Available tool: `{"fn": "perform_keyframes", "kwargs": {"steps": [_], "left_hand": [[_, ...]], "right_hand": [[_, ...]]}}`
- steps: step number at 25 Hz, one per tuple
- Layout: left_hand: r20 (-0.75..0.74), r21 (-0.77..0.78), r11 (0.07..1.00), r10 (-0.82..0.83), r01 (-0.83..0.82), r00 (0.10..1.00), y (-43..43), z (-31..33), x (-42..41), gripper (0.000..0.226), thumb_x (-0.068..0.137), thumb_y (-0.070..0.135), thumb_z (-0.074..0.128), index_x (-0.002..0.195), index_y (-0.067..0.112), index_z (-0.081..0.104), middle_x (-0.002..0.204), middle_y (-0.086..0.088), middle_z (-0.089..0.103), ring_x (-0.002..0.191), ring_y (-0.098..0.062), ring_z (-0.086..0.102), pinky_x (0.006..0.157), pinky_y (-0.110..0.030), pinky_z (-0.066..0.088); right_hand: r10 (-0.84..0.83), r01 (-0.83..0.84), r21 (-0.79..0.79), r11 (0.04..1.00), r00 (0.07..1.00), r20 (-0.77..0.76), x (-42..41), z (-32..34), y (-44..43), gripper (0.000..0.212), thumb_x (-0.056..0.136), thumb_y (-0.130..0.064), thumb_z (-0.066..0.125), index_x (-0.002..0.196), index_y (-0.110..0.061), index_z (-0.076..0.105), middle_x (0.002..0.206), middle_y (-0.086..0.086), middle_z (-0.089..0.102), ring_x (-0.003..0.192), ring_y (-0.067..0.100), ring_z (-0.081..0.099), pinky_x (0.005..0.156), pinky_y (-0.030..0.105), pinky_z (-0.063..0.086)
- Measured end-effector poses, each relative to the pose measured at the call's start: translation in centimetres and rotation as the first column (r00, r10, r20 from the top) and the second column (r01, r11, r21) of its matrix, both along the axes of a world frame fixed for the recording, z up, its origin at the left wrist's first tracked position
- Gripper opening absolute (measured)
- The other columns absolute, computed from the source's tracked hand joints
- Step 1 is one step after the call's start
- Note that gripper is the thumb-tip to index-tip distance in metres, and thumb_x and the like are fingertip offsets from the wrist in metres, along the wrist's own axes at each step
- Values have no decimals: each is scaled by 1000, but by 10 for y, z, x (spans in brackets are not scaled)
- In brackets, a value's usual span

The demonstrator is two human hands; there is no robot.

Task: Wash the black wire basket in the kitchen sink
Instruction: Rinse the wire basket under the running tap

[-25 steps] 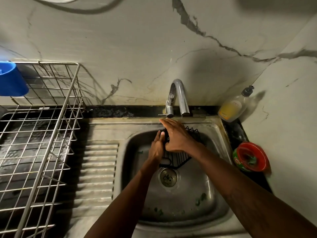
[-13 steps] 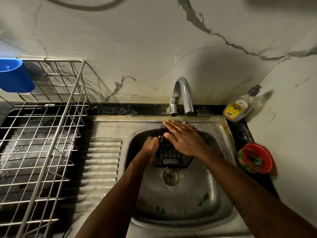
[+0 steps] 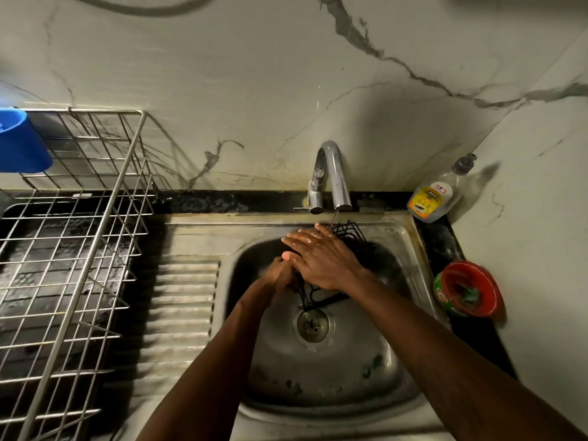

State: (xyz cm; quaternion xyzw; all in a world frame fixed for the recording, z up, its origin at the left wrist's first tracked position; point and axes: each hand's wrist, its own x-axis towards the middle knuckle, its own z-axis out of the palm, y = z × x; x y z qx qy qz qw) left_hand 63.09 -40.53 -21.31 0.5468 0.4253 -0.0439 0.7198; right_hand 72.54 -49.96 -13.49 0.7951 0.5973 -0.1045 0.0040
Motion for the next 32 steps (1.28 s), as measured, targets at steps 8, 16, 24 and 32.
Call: {"fn": "perform_keyframes", "kwargs": {"steps": [8, 16, 24, 32], "left_hand": [[-93, 68, 998, 15, -9, 996, 15, 0, 2, 71, 77, 54, 62, 127, 4, 60, 105, -17, 68, 84, -27, 66, 91, -51, 57], [-64, 39, 997, -59, 61, 996, 14, 33, -14, 37, 103, 25, 38, 107, 4, 68, 100, -22, 69, 84, -30, 64, 82, -46, 57], [-145, 146, 989, 12, 9, 989, 0, 35, 13, 30, 96, 34, 46, 100, 12, 65, 104, -15, 69, 98, -27, 67, 94, -51, 56], [-156, 177, 830, 554, -528, 818, -65, 78, 17, 47, 104, 44, 43, 101, 5, 69, 100, -14, 71, 91, -29, 70, 86, -44, 59]], "right_hand": [[-214, 212, -44, 976, 976, -43, 43, 9, -35, 71, 101, -65, 6, 160, -29, 20, 166, 0, 23, 153, 18, 17, 125, 47, 11], [-164, 168, -83, 982, 985, 56, 20, 9, -7, 76, 94, -76, 0, 160, -37, 7, 169, 9, 10, 155, 28, 7, 122, 60, -6], [-266, 265, 23, 964, 959, 98, 32, 15, -32, 99, 82, -93, 15, 143, -20, 44, 144, 10, 52, 131, 28, 49, 109, 51, 37], [-513, 515, 6, 857, 853, 97, 13, 19, -18, 99, 85, -88, 17, 144, -12, 38, 140, 22, 52, 127, 36, 52, 105, 52, 41]]}}
